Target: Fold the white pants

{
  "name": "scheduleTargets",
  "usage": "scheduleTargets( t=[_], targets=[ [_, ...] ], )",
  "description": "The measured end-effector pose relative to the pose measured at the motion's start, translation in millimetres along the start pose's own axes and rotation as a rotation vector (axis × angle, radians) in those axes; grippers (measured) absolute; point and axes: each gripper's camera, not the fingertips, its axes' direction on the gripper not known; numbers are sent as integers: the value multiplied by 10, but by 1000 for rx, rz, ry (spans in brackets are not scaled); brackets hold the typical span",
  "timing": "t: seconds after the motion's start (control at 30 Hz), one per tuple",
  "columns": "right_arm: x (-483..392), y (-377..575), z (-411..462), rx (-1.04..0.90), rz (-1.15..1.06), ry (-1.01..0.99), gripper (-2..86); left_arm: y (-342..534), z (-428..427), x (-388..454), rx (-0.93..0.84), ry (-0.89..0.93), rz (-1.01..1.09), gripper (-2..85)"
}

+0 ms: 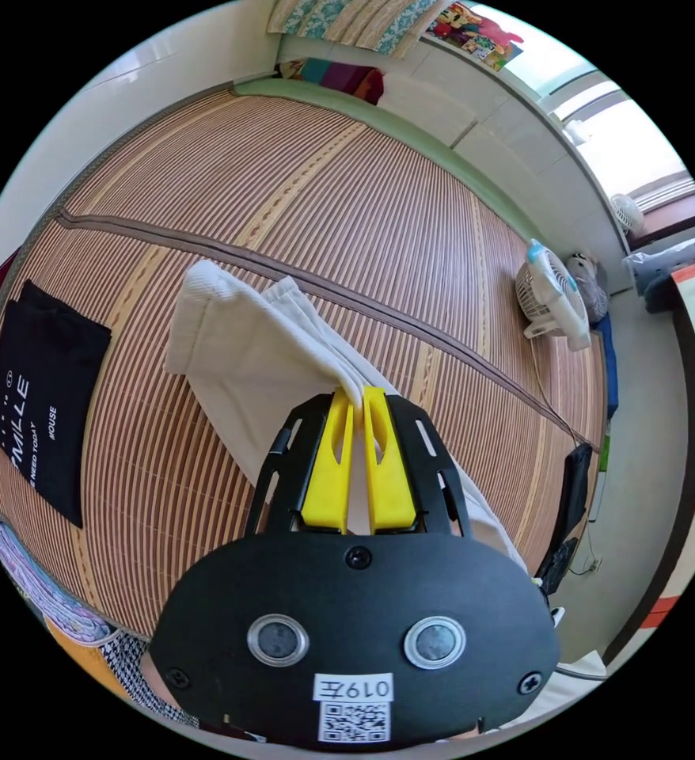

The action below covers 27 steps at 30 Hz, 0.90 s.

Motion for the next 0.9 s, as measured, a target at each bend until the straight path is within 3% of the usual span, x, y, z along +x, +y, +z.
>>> scheduleTargets(
  t=[0.37,0.5,0.8,0.9],
  targets=[
    [-182,171,-113,12,-109,-152,105,-476,248,113,-38,-61,-4,34],
    [-239,301,-129,-29,-141,-226,122,-576,228,17,-31,-3,-29,36],
    [-419,881,-123,-101,-258,-245,92,-847,-263,-315,81,107,-4,72],
    [-678,1310,-213,-50,-431,-269,46,-829,-443,-472,123,83,39,76]
  ],
)
